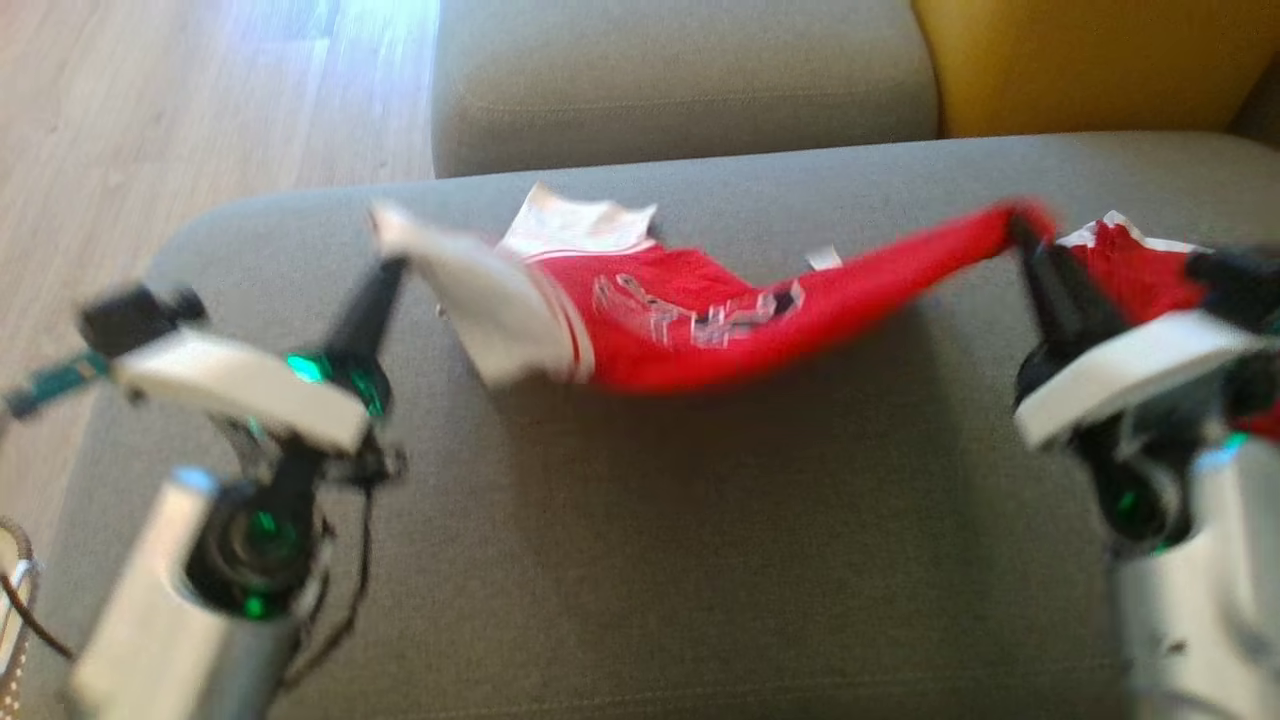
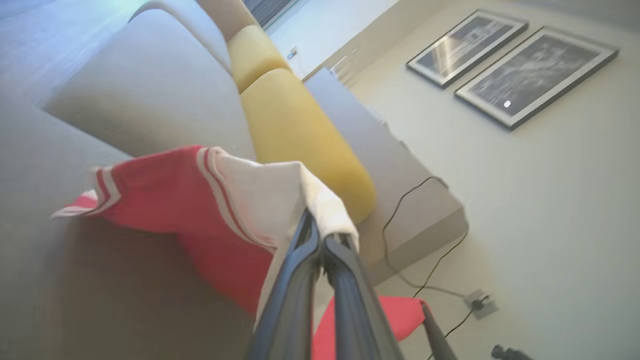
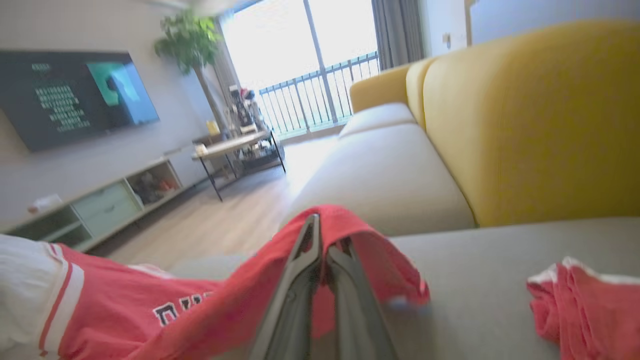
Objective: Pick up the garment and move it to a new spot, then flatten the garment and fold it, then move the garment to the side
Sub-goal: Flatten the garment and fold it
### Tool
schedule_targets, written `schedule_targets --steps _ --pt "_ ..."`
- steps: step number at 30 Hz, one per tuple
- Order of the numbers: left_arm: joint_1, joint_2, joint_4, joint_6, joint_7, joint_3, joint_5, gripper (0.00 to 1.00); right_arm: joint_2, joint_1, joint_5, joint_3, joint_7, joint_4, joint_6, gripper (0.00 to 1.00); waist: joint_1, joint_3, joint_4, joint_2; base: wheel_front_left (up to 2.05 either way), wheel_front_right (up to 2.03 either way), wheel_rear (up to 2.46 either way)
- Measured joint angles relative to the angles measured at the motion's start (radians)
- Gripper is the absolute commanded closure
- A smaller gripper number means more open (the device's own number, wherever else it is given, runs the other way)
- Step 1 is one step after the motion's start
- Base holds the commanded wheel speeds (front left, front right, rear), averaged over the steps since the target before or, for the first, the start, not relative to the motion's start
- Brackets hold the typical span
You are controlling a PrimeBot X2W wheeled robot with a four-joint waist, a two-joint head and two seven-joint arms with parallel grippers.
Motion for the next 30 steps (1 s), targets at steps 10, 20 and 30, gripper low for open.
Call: schedule_targets --steps 10,20,30 --pt "-0.170 -0.146 -0.187 0.209 0.001 0.203 -0.239 1.00 -0.004 -0.202 0.309 -0.113 -0.042 -0.026 0.000 1.00 0.0000 -0.048 -0.013 0.0000 0.00 0.00 0.00" --pt "-0.137 -0.238 -0.268 0.385 -0.096 0.312 -0.398 1.00 -0.004 -0.195 0.418 -0.127 -0.035 0.033 0.000 1.00 0.0000 -0.047 -0.027 0.0000 0.00 0.00 0.00" --pt "-0.295 -0.237 -0.113 0.545 -0.124 0.295 -0.429 1.00 -0.005 -0.398 0.392 -0.194 0.038 0.317 0.000 1.00 0.0000 0.037 -0.031 0.0000 0.00 0.00 0.00"
